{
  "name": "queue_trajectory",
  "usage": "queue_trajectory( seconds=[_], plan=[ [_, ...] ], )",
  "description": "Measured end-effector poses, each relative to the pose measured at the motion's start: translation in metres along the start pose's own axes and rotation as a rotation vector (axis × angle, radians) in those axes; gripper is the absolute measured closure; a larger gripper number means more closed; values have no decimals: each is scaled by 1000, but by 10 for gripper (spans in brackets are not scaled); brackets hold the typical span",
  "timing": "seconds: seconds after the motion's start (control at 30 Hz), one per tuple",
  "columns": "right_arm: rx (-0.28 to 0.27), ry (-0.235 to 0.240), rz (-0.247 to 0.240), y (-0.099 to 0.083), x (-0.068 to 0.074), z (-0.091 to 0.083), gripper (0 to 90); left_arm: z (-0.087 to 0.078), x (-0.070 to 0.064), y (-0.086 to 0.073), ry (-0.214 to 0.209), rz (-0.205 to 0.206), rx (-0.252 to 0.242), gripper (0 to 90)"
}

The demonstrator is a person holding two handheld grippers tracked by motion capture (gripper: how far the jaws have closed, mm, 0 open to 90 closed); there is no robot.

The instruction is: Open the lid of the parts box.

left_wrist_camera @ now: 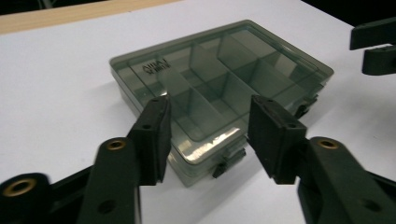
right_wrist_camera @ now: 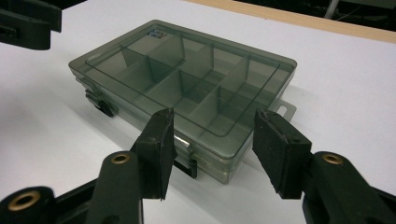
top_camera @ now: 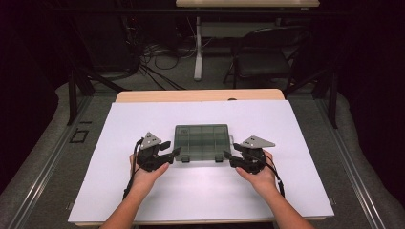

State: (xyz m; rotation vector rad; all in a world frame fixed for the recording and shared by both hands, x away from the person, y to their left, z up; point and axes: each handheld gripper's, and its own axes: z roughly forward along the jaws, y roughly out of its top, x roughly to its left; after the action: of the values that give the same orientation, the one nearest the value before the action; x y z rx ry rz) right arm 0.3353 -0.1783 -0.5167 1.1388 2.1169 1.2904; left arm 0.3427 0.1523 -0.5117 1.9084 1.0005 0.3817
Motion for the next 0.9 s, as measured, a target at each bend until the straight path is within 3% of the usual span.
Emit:
queue_trajectory(
  seconds=[0.17,0.3,0.37,0.5,0.67,0.9],
  plan=[
    [9,-5,-6,-6,0,1,533,2,-3,-6,-9,-2,9,581],
    [21,6,-2,-9,1,0,606,3,-4,-7,-25,-44,17,640],
    [19,5,3,-10,2,0,622,3,-4,-8,-24,-40,23,677],
    [36,17,2,-12,6,-2,755,5,-10,-10,-26,-32,49,786],
    [55,13,-26,-14,11,4,861,11,-17,-13,-28,-9,104,893],
    [89,-4,-57,-20,14,13,900,15,-15,-17,-4,-16,163,900]
  ],
)
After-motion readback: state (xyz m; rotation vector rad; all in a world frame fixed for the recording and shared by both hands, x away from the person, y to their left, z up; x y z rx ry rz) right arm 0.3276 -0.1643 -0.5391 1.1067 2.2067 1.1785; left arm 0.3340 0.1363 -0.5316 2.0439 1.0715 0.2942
